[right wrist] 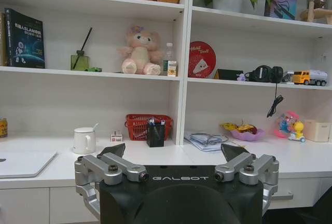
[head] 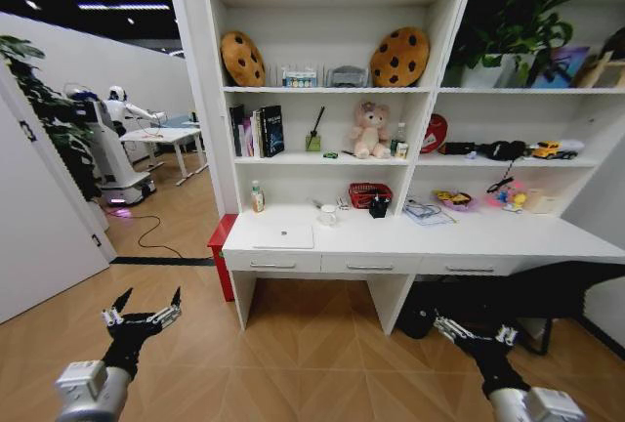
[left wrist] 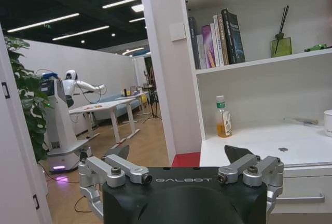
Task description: Organize the objects on the table.
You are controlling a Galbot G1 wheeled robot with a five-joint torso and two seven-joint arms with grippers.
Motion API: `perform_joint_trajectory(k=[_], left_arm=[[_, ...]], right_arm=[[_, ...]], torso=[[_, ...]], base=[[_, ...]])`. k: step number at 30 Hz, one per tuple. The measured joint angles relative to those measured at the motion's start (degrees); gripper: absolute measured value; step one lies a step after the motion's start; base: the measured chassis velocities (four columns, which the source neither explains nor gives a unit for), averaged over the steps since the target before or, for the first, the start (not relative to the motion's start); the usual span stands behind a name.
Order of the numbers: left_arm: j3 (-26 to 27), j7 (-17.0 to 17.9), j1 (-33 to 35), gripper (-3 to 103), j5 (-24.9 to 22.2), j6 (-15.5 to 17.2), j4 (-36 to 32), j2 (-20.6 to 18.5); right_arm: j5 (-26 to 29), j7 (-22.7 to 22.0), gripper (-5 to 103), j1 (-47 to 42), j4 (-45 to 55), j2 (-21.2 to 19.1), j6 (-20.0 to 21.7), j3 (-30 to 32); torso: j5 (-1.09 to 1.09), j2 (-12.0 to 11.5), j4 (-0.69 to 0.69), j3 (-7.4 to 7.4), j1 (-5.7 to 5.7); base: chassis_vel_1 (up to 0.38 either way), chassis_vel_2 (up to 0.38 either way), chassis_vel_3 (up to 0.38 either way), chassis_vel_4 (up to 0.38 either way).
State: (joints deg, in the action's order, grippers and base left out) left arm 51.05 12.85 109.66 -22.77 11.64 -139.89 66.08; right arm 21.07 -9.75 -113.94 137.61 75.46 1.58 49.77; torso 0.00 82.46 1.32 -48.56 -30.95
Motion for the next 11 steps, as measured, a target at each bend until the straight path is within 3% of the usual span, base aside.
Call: perform_joint_trajectory(k=[11], left_arm=[[0.0,0.0,0.0,100,0.0,0.0,0.0,0.0]], right_arm=[[0.0,0.0,100,0.0,0.0,0.0,0.0,0.0]], torso=[[0.0,0.0,0.0,0.0,0.0]], base=[[0.0,0.0,0.0,0.0]])
